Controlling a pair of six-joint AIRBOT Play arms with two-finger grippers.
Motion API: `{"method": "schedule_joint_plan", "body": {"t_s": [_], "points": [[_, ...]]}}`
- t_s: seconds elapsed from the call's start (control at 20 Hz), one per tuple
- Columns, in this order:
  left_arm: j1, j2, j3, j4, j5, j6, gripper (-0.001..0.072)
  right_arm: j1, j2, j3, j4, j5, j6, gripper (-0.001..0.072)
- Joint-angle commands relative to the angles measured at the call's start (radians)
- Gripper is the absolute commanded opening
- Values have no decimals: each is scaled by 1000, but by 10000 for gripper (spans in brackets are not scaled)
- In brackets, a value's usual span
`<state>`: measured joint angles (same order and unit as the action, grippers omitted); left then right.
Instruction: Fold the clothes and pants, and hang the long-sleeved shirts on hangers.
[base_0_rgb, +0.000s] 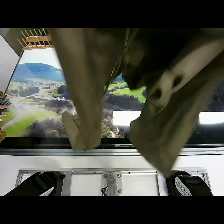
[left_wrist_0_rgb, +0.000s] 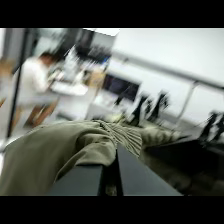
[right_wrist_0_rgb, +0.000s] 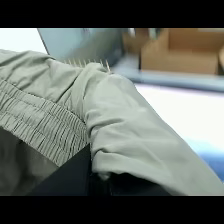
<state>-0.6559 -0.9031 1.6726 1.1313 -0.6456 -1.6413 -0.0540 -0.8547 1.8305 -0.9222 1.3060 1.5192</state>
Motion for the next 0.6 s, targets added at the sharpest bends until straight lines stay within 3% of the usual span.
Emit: {"method": "schedule_joint_plan", "body": {"t_s": [0.0,0.15,0.3,0.55], "points": [[101,23,-311,126,-138,-133,18,2,11,-358,-73,69,-33,10],[134,-11,-587,116,-192,-132,18,26,19,-755,-105,-77,-118,11],[99,-69,-817,16,-186,-130,18,36,19,-1080,-133,-171,-118,11],[-6,-182,-933,-9,-194,-129,18,35,23,-1242,-133,-136,-118,23]]}}
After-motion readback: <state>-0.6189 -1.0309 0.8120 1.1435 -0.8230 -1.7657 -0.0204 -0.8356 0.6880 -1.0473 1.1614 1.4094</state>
